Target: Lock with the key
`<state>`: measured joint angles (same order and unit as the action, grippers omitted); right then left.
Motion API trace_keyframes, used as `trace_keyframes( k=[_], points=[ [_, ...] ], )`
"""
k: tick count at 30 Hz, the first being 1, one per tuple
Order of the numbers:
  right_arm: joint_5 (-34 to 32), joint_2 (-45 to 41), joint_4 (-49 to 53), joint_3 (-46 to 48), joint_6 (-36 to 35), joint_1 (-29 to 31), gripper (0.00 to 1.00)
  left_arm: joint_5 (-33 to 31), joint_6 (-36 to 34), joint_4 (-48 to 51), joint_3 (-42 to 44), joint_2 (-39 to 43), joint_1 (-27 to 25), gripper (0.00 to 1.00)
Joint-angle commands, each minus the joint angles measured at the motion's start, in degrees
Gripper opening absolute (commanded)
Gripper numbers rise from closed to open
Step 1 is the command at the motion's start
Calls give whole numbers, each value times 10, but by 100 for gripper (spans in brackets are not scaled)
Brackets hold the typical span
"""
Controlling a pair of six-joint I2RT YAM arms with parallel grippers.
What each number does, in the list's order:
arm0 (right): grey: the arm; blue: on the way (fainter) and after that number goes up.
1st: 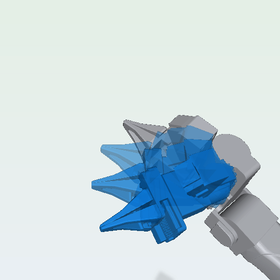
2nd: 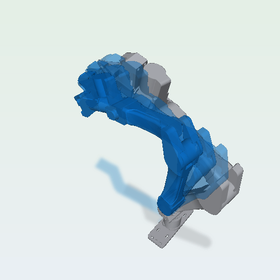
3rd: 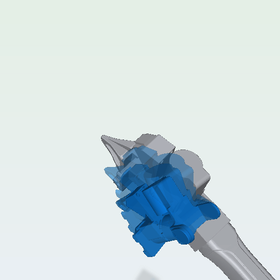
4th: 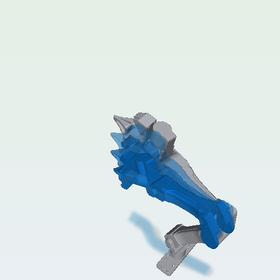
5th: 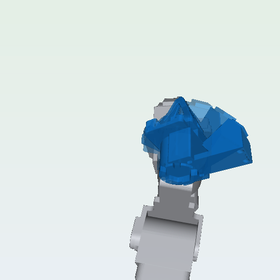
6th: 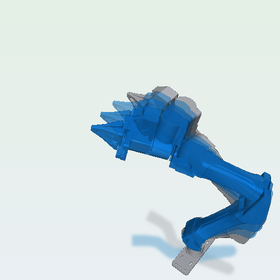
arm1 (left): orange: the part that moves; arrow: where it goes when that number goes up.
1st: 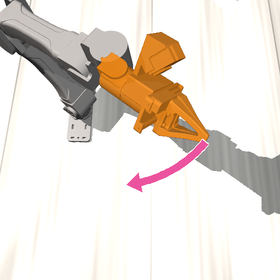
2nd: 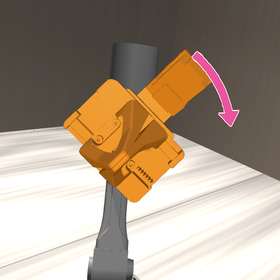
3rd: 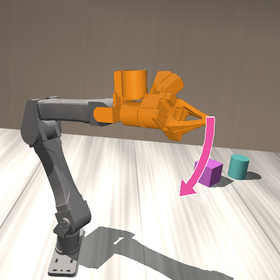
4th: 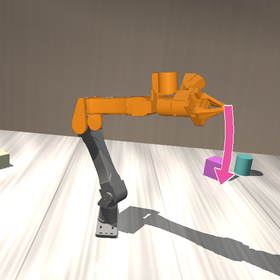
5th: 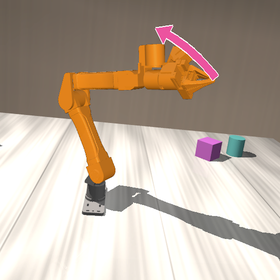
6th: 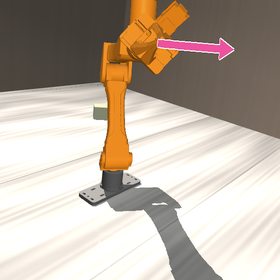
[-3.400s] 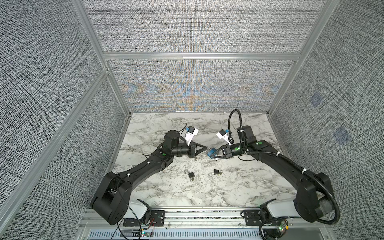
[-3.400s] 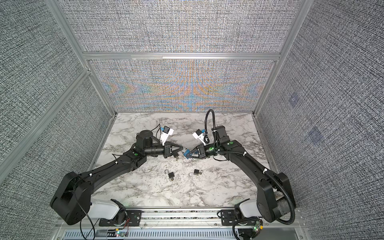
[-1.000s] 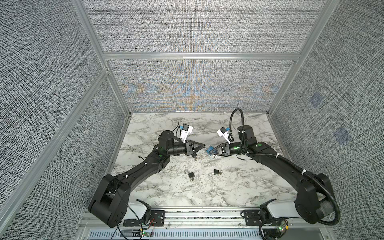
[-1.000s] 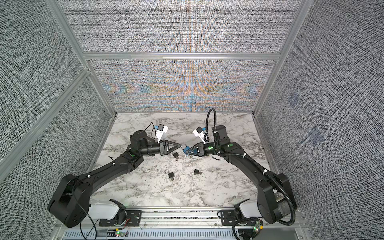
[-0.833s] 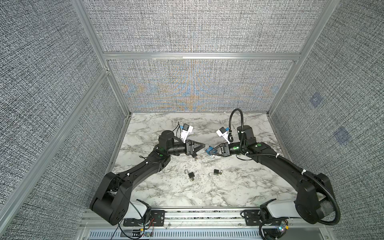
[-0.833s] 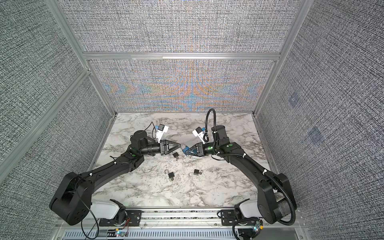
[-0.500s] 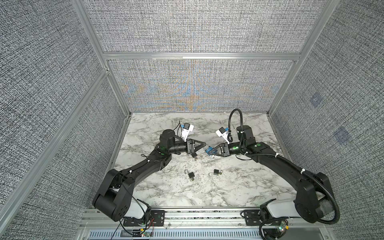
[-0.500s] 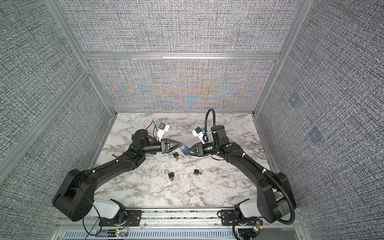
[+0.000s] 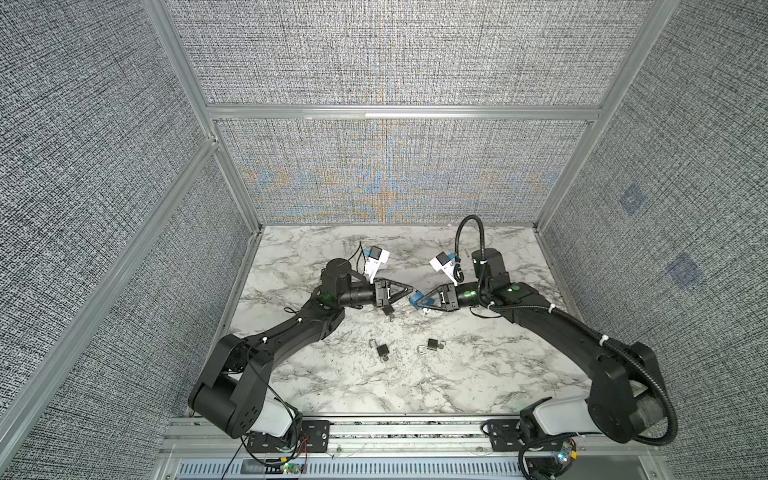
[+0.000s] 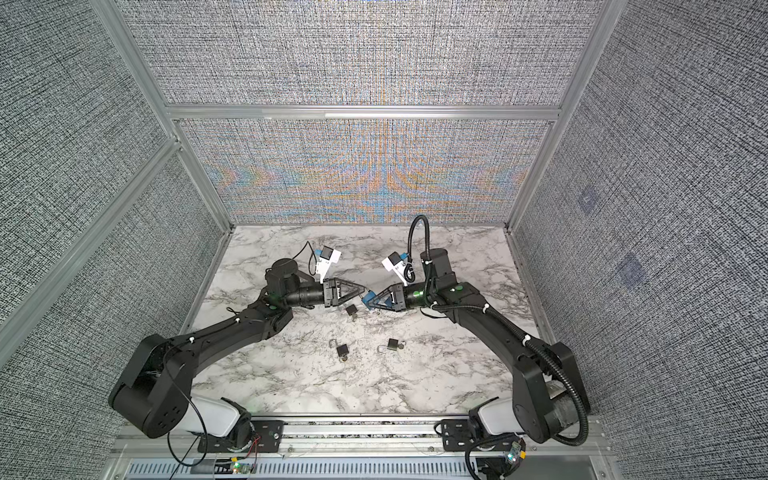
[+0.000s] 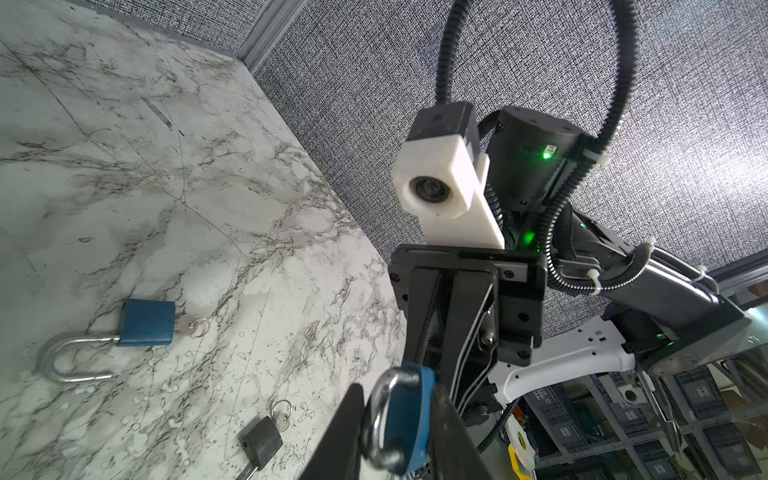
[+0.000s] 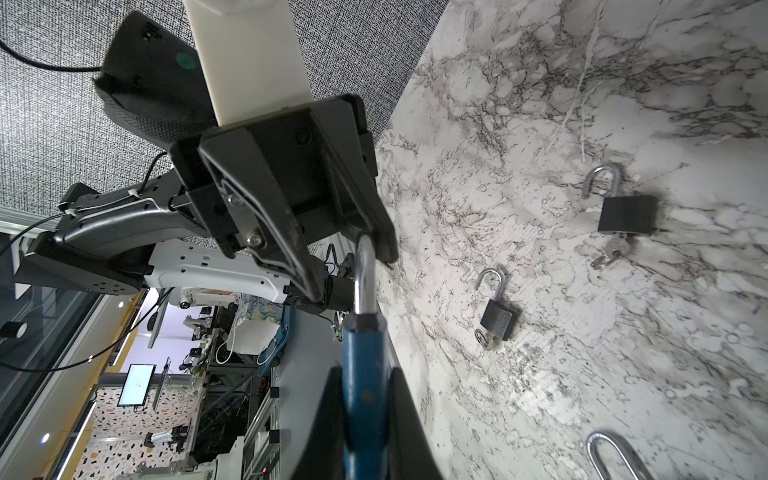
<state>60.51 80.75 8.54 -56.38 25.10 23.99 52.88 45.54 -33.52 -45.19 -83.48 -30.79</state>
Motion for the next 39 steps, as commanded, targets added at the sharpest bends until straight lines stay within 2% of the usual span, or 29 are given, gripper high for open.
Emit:
trace_keyframes(
  k=[1, 7, 18, 22, 25, 27, 32, 39],
  points=[
    [-2, 2, -16, -6, 2, 1, 0, 24, 2, -28, -3, -3, -3, 27],
    [-1, 0, -14, -3, 1, 3, 0, 27, 9, -39, -3, -7, -5, 21],
    [-2, -2, -28, -7, 14, 4, 0, 32, 9, -40, -1, -11, -8, 0],
    [-2, 0, -36, -7, 20, 5, 0, 24, 11, -41, 3, -9, -8, 0],
    [-3, -4, -56, 3, 31, 4, 19, 8, 24, -51, 6, -6, -8, 0],
    [6, -9, -77, 17, 43, 1, 22, 1, 41, -70, 10, -3, -8, 0],
    [9, -28, -104, 62, 64, -3, 24, -3, 37, -58, -1, 1, -7, 0],
    [-2, -49, -92, 72, 59, -7, 24, -5, 35, -49, -3, 4, -7, 0]
  ],
)
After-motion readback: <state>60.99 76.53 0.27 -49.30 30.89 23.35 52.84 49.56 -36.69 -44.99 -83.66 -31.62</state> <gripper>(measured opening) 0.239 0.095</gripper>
